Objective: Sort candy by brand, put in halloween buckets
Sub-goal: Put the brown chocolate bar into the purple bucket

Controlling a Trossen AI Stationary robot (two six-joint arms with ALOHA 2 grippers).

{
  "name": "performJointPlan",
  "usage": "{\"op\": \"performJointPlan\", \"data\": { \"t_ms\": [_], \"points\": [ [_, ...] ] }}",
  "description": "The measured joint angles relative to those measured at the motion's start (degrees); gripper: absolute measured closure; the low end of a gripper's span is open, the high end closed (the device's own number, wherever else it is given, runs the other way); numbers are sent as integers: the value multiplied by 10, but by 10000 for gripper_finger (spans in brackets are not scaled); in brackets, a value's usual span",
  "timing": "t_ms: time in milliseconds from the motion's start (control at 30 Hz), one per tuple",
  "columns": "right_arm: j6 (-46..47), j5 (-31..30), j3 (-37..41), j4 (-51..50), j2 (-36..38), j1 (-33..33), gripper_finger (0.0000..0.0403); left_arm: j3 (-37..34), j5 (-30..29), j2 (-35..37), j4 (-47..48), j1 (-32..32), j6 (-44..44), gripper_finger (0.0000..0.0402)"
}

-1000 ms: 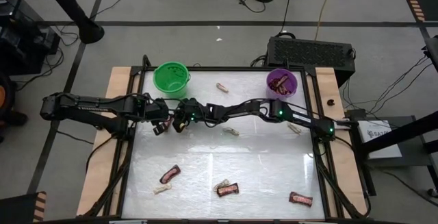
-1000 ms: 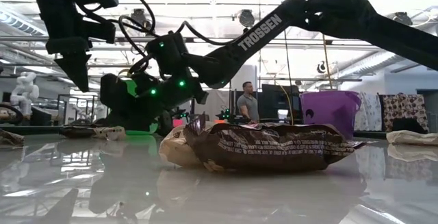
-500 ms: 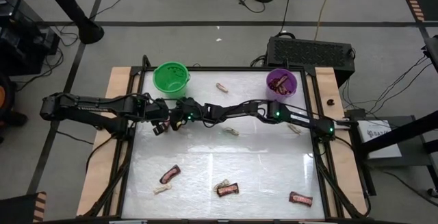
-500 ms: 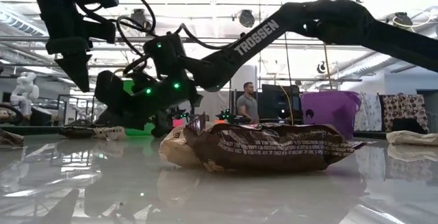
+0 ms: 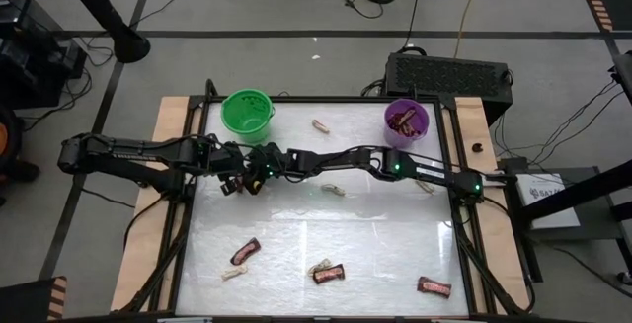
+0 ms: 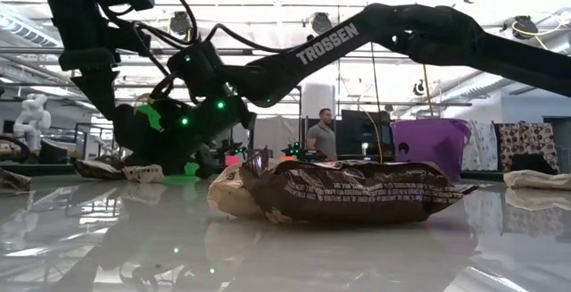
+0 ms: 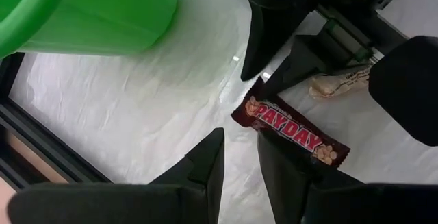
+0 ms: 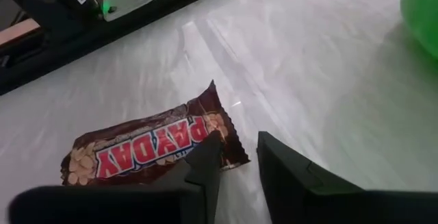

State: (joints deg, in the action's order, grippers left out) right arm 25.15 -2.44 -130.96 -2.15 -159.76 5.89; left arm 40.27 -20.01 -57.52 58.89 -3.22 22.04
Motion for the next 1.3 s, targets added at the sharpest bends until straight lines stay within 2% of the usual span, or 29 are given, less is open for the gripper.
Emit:
{"op": "performJointPlan", "data": {
  "t_ms": [133, 200, 400, 667, 900, 1033, 1167, 1300],
  "points": [
    [-29, 3, 0, 1, 0, 0, 376, 0, 0, 0, 0, 0, 0, 304],
    [-53, 15, 0, 6, -1, 0, 394, 0, 0, 0, 0, 0, 1, 304],
    [-83, 40, 2, -33, 25, -1, 402, 0, 0, 1, -1, 0, 3, 304],
    [-148, 25, 3, -217, 108, 2, 403, -2, 0, 1, -7, 0, 10, 304],
    [-196, -69, 3, -433, 204, 8, 403, -2, 0, 1, -5, 0, 14, 304],
    [-197, -130, 2, -550, 289, 9, 403, -3, 1, -1, -5, 7, 39, 304],
    [-161, -195, -5, -674, 397, 9, 403, -10, 2, -1, 5, 34, 48, 304],
    [-106, -268, 0, -786, 457, 0, 402, -10, 3, -1, -8, 76, 66, 304]
  ]
}}
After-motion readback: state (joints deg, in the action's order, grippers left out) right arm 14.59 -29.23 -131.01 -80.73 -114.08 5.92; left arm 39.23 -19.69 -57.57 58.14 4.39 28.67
